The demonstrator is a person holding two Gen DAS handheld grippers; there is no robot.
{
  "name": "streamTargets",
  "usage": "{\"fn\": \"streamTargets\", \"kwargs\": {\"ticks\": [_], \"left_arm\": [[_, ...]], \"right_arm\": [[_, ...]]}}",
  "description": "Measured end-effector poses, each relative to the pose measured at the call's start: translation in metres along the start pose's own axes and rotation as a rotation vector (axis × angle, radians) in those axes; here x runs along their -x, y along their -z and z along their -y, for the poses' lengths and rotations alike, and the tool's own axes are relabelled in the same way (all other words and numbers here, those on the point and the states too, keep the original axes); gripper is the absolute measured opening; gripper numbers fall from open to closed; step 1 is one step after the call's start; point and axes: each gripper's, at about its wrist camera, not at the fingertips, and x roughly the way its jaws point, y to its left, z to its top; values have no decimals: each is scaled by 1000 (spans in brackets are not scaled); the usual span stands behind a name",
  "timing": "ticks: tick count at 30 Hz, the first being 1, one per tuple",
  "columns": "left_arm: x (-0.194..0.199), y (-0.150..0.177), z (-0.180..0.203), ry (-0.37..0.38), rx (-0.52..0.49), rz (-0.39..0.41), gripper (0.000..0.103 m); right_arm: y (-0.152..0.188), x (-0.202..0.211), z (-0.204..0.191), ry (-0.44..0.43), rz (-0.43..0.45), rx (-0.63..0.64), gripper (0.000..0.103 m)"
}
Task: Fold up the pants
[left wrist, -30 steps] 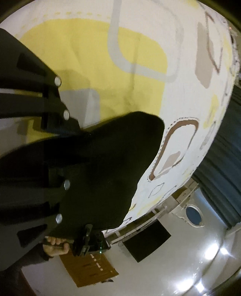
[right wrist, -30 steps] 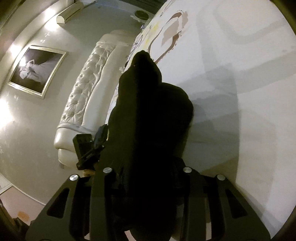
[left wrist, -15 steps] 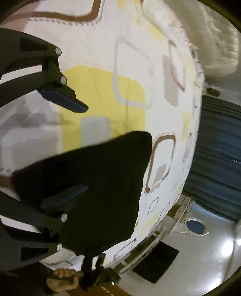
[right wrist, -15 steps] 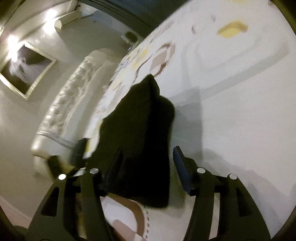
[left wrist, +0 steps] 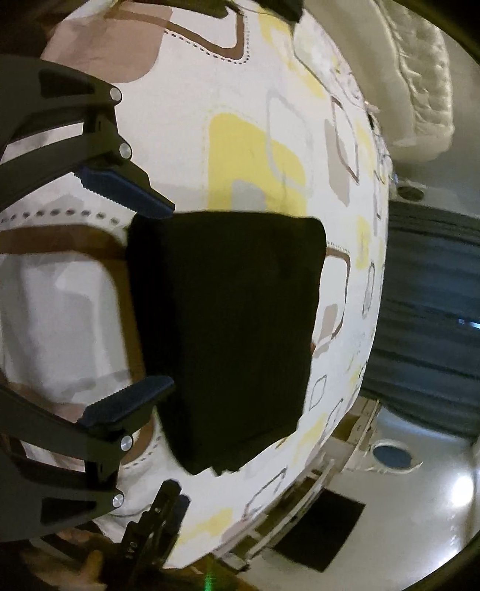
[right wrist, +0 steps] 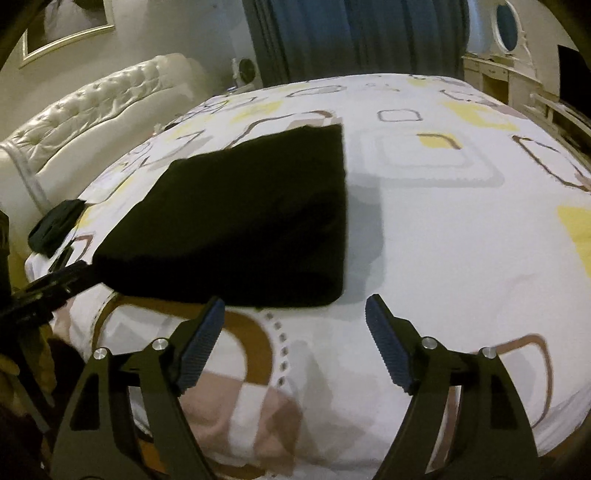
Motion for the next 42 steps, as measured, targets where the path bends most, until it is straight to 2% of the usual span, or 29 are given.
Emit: {"fn": "streamTargets", "kwargs": {"ticks": [5, 7, 12, 17, 20, 23, 29, 42], "left_arm": [[7, 11, 17, -11, -14, 22, 86], [10, 13, 24, -41, -22, 38, 87], [17, 17, 39, -44, -49, 76, 87], [22, 21, 41, -56, -21, 89, 87], [24, 25, 37, -101, -13, 96, 87], [27, 29, 31, -132, -7, 106, 87], [30, 30, 24, -124, 22, 99, 87], [28, 29, 29, -125, 2, 80, 87]], "right_arm": [[10, 9, -8, -9, 4, 9, 79], [14, 13, -10, -4, 7, 14, 79], [18, 17, -14, 14, 16, 16, 79], [23, 18, -23, 37, 29, 32, 79], [25, 18, -31, 49, 33, 51, 79], [25, 20, -35, 43, 44, 60, 88], [24, 23, -46, 39, 51, 93, 88], [25, 23, -48, 30, 38, 96, 88]]}}
